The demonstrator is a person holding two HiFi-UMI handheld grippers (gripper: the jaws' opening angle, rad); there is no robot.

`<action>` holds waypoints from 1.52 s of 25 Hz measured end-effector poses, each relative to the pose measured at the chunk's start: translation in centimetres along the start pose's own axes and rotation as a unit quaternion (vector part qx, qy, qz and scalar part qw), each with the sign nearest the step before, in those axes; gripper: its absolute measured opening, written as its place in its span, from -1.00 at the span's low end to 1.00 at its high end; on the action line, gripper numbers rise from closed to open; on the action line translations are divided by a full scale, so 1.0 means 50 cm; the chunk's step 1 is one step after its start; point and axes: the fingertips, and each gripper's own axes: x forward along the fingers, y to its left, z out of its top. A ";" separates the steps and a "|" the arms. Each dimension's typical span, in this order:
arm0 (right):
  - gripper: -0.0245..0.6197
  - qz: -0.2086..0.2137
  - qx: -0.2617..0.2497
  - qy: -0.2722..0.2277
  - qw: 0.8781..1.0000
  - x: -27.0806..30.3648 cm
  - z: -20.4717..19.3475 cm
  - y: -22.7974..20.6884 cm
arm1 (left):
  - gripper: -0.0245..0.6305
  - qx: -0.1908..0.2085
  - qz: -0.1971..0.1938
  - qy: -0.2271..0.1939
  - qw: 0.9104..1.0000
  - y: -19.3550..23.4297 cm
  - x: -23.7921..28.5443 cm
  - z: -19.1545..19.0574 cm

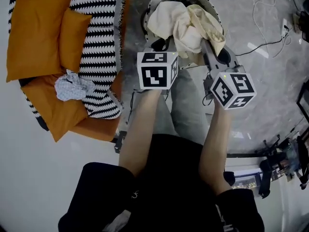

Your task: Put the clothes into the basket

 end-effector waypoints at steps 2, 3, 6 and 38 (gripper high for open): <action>-0.79 -0.031 0.011 0.027 0.999 0.033 -0.060 -0.035 | -0.85 -0.009 0.008 0.010 1.000 0.025 0.039 -0.035; -0.79 -0.050 0.016 0.044 0.998 0.049 -0.090 -0.055 | -0.85 -0.016 0.013 0.012 1.000 0.038 0.057 -0.051; -0.48 -0.099 0.030 0.100 0.990 0.095 -0.181 -0.102 | -0.50 -0.040 0.030 0.026 0.998 0.078 0.102 -0.098; -0.88 0.269 -0.230 0.247 0.902 0.425 -0.430 0.566 | -0.90 -0.430 0.312 -0.215 0.819 0.646 -0.324 -0.506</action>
